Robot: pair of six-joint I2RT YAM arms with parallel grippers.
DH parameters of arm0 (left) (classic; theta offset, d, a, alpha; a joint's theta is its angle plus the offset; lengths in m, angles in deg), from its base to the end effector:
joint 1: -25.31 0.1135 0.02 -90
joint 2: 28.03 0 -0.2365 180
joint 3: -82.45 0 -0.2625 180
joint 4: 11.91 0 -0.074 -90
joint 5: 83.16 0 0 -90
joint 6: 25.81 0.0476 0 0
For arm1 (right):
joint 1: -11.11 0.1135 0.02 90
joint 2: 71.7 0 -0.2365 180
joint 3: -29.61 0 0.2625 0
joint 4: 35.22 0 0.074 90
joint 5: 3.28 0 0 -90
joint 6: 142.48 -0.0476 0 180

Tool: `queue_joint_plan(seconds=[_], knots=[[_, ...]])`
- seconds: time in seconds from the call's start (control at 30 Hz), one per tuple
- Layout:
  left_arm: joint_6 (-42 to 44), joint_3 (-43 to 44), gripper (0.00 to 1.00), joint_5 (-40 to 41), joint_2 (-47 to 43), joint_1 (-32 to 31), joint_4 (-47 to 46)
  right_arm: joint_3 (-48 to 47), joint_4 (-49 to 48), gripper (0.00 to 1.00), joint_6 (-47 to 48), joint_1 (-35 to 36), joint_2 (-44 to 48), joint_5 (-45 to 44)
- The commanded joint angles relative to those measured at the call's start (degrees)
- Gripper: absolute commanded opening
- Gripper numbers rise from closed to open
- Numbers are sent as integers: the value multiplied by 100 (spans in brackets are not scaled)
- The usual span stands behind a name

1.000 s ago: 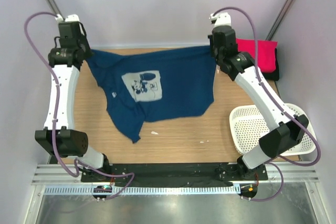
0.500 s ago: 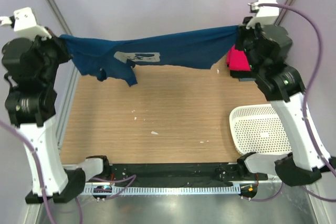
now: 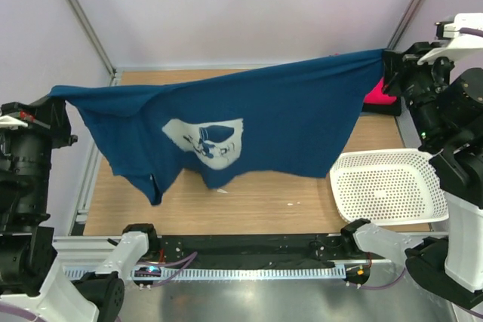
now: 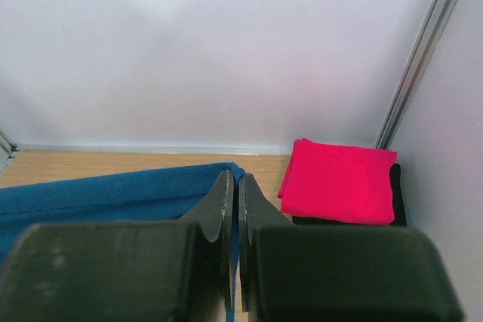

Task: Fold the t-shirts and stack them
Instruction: Flatten the tshirt out

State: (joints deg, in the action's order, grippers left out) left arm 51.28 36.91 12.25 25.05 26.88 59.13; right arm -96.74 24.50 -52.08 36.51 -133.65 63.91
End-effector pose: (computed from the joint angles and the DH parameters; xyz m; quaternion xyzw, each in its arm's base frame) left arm 0.0366 0.0055 0.5839 -0.1166 0.6301 -0.0457 0.7663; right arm 0.1341 0.0433 0.5686 -0.0065 0.6800 0.0252 0.7328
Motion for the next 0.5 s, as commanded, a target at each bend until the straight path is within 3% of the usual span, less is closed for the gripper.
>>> queue_joint_plan(seconds=[0.0,0.1,0.23,0.47], knots=[[-80,-4,0,425,106,19,19,-638,596,1,56,-36,-334,-426],[-159,-285,0,443,439,11,133,-185,492,1,231,-27,-484,-943],[-203,-1617,0,601,712,19,-288,844,-25,1,329,-27,-642,-1541],[-291,-3236,0,733,1564,11,-1596,3042,-1545,1,4,-237,-1186,-1140]])
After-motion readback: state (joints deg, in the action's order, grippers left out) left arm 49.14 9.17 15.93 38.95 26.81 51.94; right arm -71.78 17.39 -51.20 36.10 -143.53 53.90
